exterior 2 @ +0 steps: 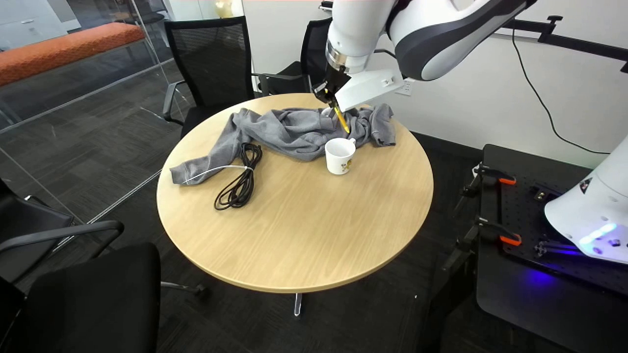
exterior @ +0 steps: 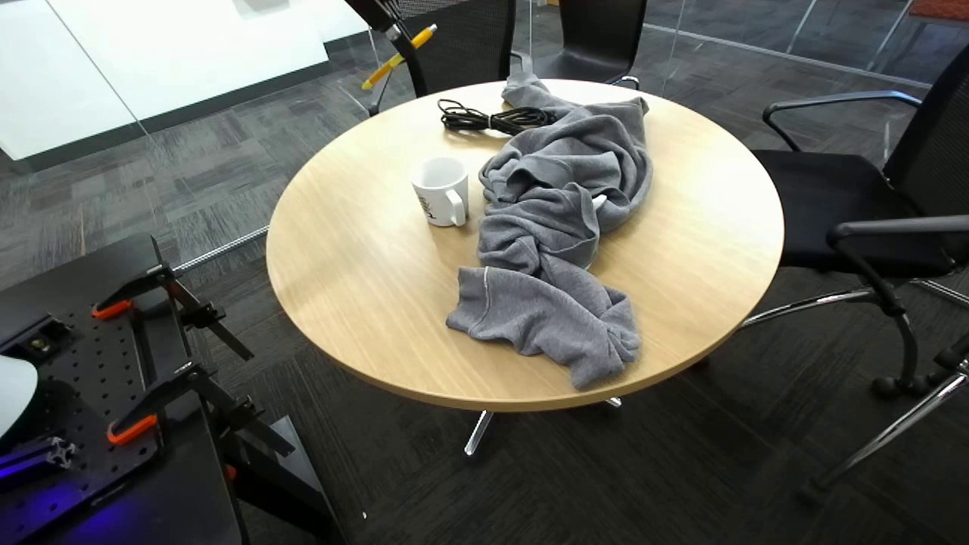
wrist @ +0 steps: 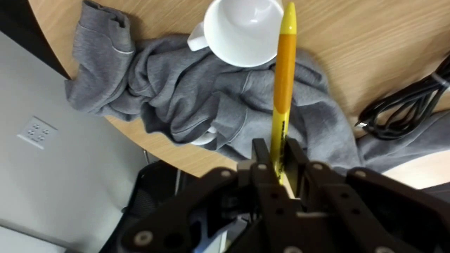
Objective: Place the yellow pen inside the white mug
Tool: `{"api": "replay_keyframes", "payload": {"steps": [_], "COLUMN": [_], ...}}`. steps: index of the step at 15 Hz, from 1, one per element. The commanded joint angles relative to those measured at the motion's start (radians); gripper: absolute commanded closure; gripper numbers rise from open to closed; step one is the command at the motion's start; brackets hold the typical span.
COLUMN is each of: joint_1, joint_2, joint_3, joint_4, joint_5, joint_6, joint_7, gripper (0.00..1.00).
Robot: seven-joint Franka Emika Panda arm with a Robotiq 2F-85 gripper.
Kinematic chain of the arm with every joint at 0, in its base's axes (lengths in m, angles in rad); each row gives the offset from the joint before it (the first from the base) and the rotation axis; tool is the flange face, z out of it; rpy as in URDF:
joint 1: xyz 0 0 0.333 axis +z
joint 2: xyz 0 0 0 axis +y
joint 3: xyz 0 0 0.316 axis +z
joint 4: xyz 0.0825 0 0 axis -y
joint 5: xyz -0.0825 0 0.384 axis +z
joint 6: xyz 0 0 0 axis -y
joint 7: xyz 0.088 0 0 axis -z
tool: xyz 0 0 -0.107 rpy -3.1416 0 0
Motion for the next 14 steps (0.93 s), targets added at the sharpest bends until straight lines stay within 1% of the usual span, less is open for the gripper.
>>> {"api": "replay_keyframes", "payload": {"steps": [1,2,3,7,8,9,11,12,13,14], "joint_1": [-0.020,-0.057,-0.064,-0.079,-0.079,-0.064,-0.053,-0.007,-0.002,-0.038], "joint_2": [-0.003,0.000,0.002,0.004,0.004,0.014,0.023,0.026,0.032,0.038], "joint_3": [0.021,0.056,0.063,0.082,0.082,0.071,0.064,0.023,0.024,0.075], "joint_4": [0.004,0.003,0.002,0.002,0.002,0.016,0.022,0.022,0.022,0.025], "joint_5": [-0.151,-0.102,-0.116,-0.113,-0.113,-0.169,-0.280,-0.341,-0.396,-0.454], "joint_6": [-0.084,-0.045,-0.050,-0.048,-0.048,-0.077,-0.094,-0.107,-0.127,-0.167], "joint_7": [0.265,0.157,0.178,0.173,0.173,0.257,0.421,0.510,0.588,0.667], "gripper": [0.96,0.96,0.83,0.83,0.96,0.96,0.96,0.96,0.96,0.96]}}
